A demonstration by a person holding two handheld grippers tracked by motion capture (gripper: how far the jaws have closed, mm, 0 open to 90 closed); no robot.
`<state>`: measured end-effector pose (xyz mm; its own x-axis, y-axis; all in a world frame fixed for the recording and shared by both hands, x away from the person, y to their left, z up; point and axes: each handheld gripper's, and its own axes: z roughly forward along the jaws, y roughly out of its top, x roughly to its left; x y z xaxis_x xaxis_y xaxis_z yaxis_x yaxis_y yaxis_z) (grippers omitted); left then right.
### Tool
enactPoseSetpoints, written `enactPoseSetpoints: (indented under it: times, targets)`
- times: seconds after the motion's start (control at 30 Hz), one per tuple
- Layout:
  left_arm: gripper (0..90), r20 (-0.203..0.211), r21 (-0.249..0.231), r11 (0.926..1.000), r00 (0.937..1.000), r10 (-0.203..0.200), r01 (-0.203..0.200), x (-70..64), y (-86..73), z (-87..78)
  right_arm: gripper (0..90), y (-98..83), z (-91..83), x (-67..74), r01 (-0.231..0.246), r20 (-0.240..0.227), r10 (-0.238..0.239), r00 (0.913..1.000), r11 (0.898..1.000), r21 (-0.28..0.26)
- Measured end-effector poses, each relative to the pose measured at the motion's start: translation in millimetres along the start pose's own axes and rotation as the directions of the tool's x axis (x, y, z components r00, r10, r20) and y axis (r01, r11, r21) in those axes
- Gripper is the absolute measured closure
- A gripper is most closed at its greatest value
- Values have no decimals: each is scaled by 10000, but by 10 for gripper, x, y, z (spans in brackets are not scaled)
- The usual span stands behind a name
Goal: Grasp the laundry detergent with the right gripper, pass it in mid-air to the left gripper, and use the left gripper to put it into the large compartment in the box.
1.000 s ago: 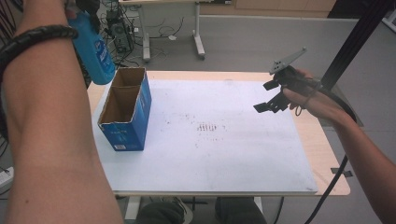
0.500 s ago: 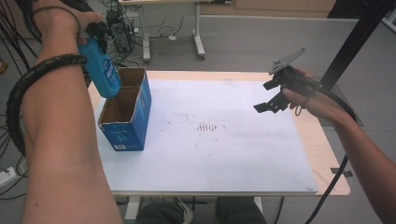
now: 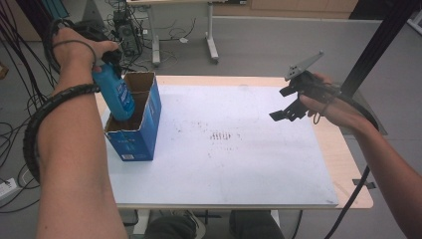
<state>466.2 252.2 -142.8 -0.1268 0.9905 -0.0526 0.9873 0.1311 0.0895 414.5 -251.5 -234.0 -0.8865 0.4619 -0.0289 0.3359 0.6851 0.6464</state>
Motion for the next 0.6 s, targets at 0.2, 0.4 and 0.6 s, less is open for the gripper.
enactPoseSetpoints:
  times: [0.2, 0.4, 0.6]
  targets:
    - [370, 27, 198, 9997, 9999, 106, -107, -3, -28, 269, 6, 10, 23, 11, 14, -21, -14, 10000, 10000, 42]
    - [370, 4, 131, 9994, 9995, 314, -314, -22, -55, 480, 6, 10, 47, 10, -14, -37, 15, 10000, 10000, 66]
    - [370, -72, 71, 9991, 9991, 408, -407, -41, -74, 611, 6, 6, 73, 14, -19, -76, 20, 10000, 10000, 83]
